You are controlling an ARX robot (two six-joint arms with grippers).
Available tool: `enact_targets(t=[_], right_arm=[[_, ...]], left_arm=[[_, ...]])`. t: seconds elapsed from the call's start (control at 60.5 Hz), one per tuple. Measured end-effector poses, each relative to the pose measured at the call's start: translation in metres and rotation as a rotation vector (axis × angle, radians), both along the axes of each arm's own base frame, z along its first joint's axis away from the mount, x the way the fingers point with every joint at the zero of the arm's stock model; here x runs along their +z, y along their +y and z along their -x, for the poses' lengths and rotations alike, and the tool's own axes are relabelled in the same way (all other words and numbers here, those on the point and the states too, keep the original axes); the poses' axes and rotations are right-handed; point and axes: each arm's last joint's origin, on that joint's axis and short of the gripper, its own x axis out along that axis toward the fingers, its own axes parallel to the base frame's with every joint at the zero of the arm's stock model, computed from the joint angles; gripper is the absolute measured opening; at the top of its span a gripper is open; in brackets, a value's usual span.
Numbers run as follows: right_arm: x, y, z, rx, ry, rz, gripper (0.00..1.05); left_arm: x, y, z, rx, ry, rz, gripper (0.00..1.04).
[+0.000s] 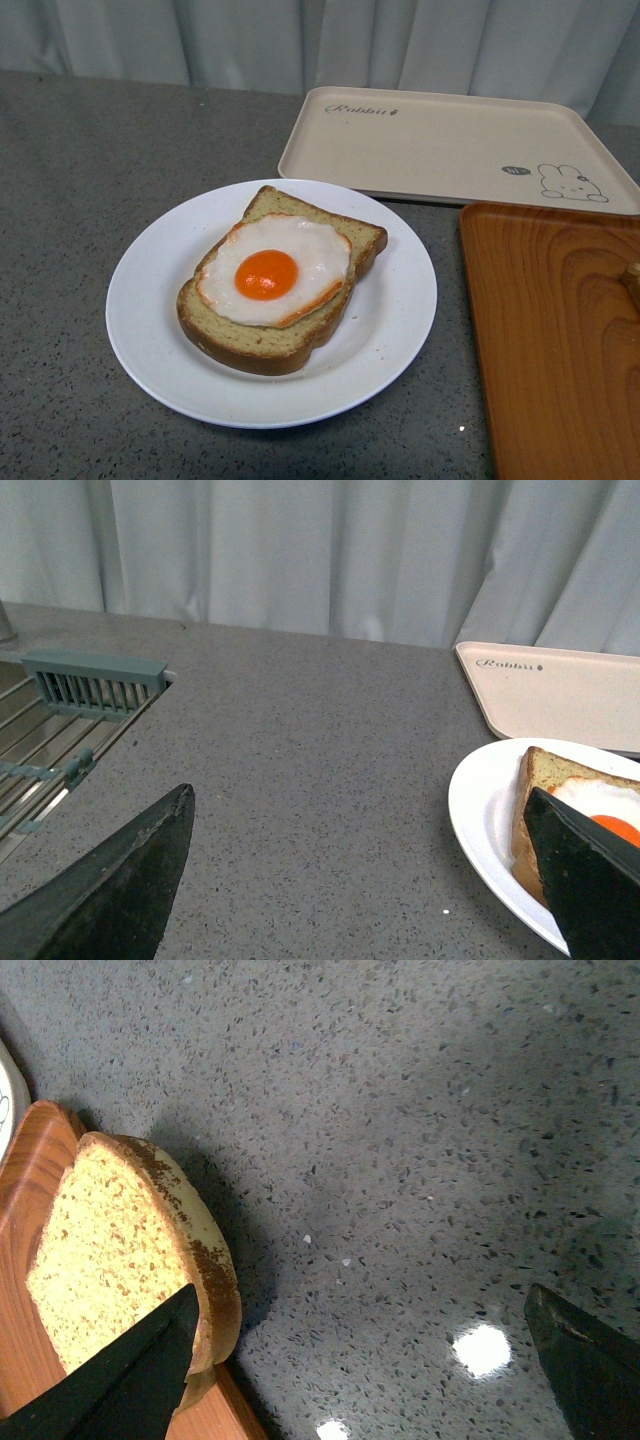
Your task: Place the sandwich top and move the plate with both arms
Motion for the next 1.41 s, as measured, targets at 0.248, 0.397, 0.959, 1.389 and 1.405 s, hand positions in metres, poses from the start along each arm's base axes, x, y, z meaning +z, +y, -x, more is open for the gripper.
enact_targets(t=[0.248,0.397,0.959,1.389,1.405], right_arm=[[-0.002,0.012,-0.013,0.032,0.0,-0.005,0.96],[-0.001,0.019,-0.021,0.05,0.0,-0.009,0.96],[-0.004,0.026,-0.041,0.063,-0.007,-0.017,0.96],[-0.007,0.034,-0.05,0.073,-0.023,-0.029,0.96],[-0.007,0.035,-0.05,0.073,-0.023,-0.029,0.96]], left_arm=[[0.0,0.0,0.0,0.0,0.0,0.0,0.98],[0.0,0.0,0.0,0.0,0.0,0.0,0.98],[0.0,0.0,0.0,0.0,0.0,0.0,0.98],[0.0,0.0,0.0,0.0,0.0,0.0,0.98],[0.0,0.0,0.0,0.0,0.0,0.0,0.98]])
